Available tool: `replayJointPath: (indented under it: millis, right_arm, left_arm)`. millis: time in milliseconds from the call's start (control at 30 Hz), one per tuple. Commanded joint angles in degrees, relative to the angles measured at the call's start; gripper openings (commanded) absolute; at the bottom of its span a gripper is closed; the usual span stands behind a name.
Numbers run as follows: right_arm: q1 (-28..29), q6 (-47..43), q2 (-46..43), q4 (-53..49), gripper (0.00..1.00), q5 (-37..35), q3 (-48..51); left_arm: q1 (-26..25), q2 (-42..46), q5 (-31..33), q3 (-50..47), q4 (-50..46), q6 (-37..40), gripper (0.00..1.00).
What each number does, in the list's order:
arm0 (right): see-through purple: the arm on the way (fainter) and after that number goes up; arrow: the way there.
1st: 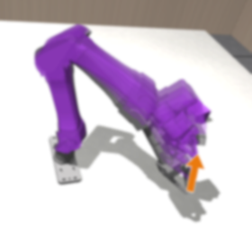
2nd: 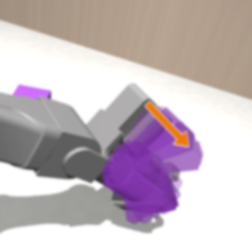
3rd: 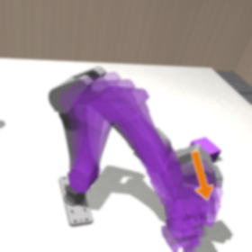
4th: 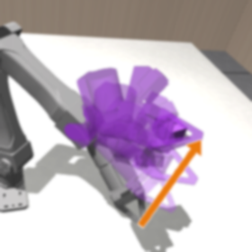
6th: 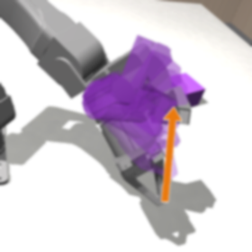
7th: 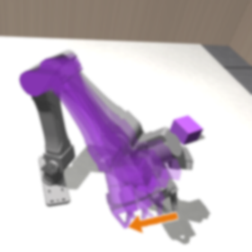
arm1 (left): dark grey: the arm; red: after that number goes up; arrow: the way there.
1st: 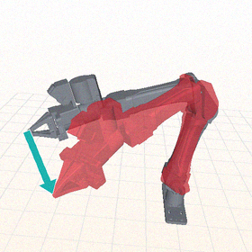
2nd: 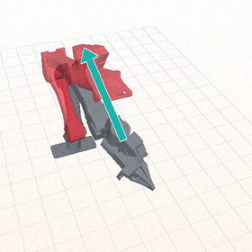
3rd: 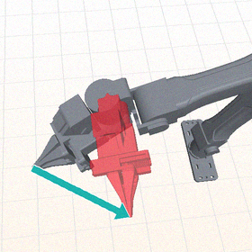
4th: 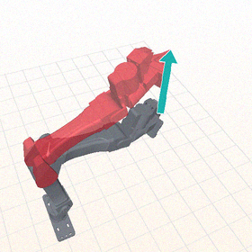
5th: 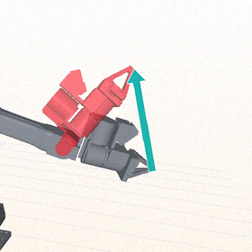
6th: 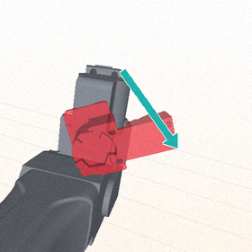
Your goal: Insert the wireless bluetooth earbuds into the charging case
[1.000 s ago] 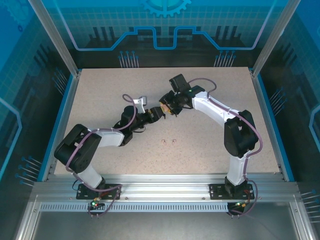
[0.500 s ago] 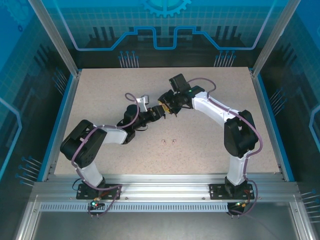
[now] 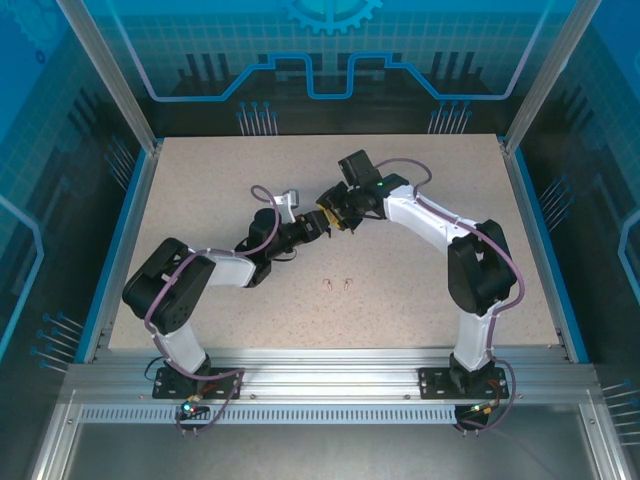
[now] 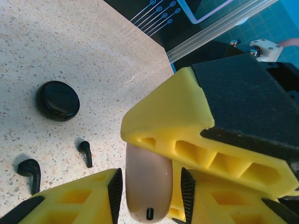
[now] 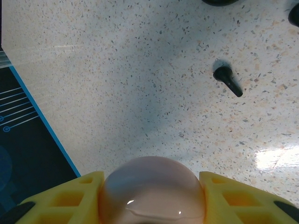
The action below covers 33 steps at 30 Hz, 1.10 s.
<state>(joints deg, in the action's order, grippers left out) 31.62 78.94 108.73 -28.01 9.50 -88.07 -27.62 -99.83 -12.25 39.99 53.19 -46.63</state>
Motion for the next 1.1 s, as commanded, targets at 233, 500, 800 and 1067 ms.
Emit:
replayJointPath:
  millis: [233,500,800,1067]
  right_arm:
    - [0.6,0.6,-1.9,0.6,0.42,1.2,0.7]
    - [0.6,0.4,-3.2,1.0,0.48,1.7,0.0]
    - [-3.9,-6.6,-8.4,-2.2,0.8,-0.3,-1.0]
    - [-8.9,-33.1,-20.1,5.2,0.86,0.0,13.4]
  left_arm:
    - [-0.5,-0.8,1.1,1.9,2.7,-0.1,0.23]
    - [-0.5,-0.5,0.0,1.9,2.2,0.0,0.03]
    - [-0.5,4.2,-2.0,1.5,-2.4,1.6,0.0]
    - [-0.4,12.7,-10.4,4.4,-18.6,11.8,0.0]
